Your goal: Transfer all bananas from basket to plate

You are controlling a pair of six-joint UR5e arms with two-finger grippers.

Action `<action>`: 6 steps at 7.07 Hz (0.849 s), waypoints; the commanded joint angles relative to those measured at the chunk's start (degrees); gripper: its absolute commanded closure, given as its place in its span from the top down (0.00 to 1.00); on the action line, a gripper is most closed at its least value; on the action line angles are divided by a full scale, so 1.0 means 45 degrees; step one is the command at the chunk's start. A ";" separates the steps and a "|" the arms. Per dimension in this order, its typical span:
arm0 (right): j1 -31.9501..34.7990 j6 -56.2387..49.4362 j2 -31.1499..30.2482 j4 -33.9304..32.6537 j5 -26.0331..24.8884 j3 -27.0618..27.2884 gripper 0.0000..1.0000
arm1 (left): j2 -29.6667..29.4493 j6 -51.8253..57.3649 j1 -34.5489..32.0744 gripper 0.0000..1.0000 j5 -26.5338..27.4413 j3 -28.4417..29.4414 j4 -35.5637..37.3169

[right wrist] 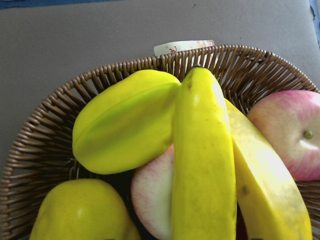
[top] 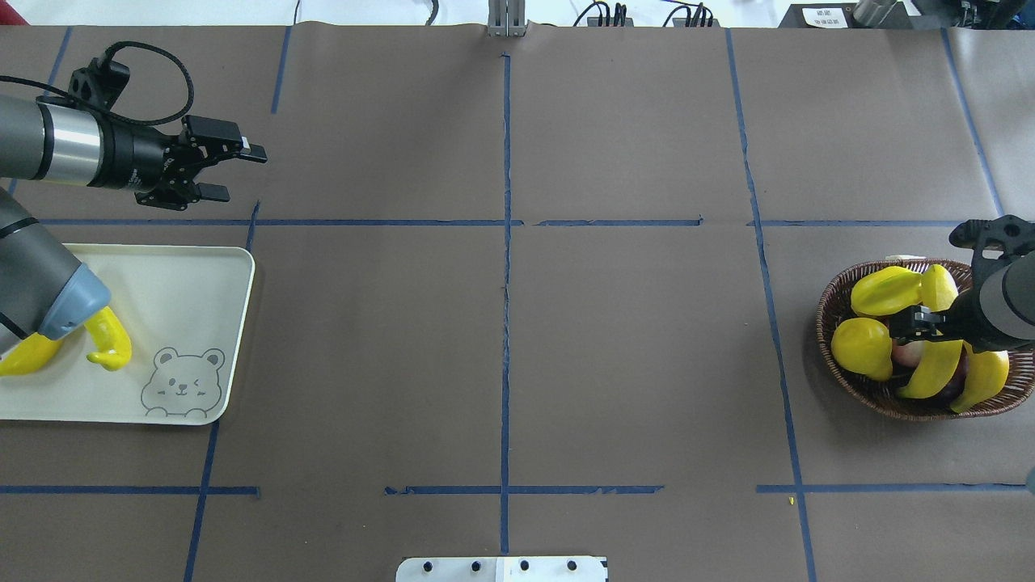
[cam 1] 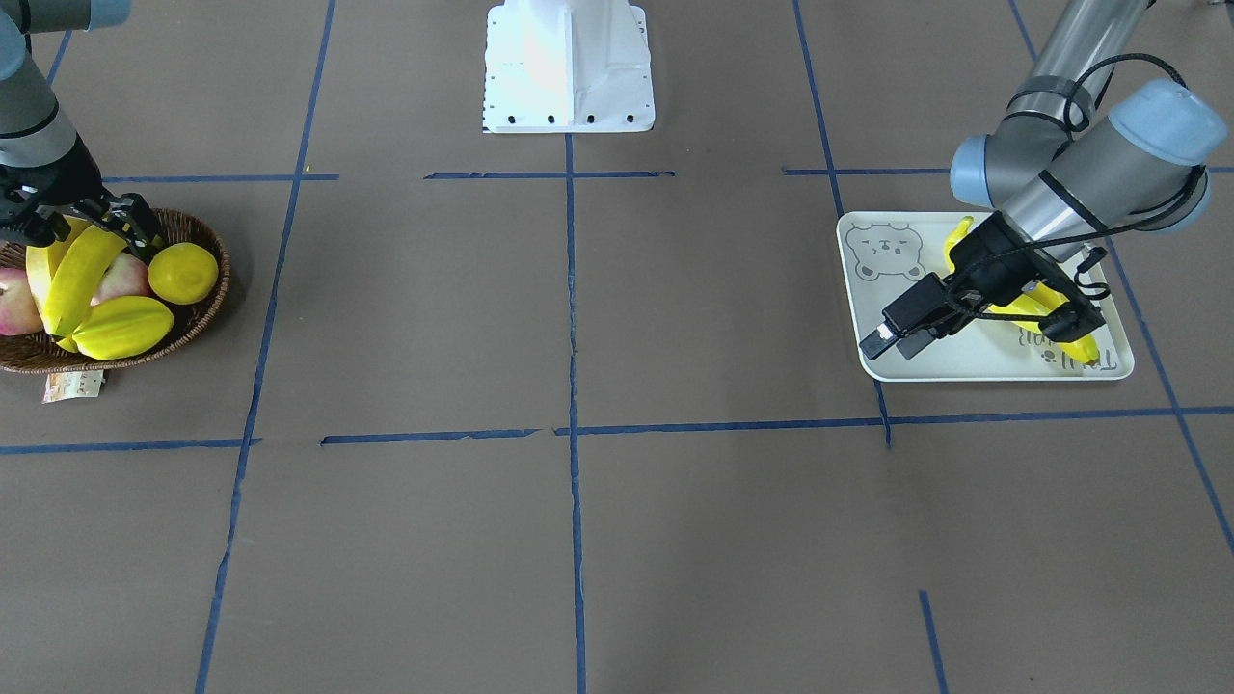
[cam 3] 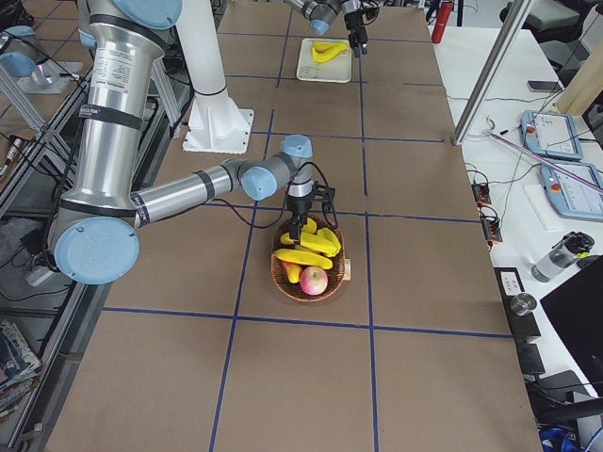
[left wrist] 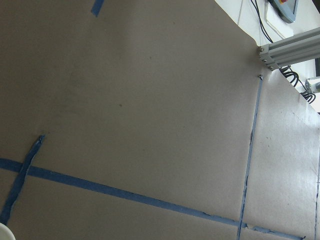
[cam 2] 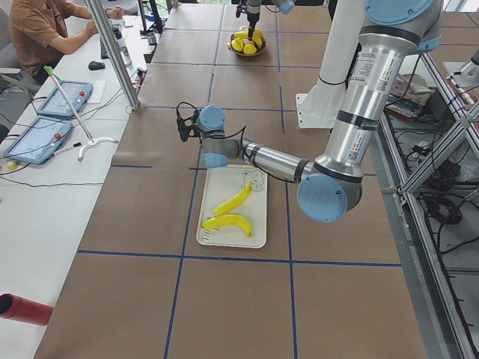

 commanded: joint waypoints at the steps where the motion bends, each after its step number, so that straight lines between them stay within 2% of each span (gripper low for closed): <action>1: -0.0104 -0.0017 0.0009 0.0014 0.0066 -0.0129 0.83 | 0.0002 0.0016 0.0001 0.99 -0.0035 -0.0039 0.0000; 2: -0.0104 -0.0017 0.0009 0.0014 0.0086 -0.0129 0.64 | 0.0002 0.0016 0.0001 0.99 -0.0035 -0.0097 0.0000; 3: -0.0084 -0.0017 0.0009 -0.0005 0.0144 -0.0051 0.38 | 0.0002 0.0016 0.0001 0.99 -0.0073 -0.0117 0.0000; 4: -0.0065 -0.0036 0.0009 -0.0083 0.0145 0.0027 0.21 | 0.0002 0.0016 0.0001 0.99 -0.0074 -0.0098 0.0000; 6: 0.0052 -0.0153 -0.0534 -0.0123 0.0125 0.0590 0.06 | 0.0061 0.0016 0.0001 0.99 -0.0074 -0.0078 0.0000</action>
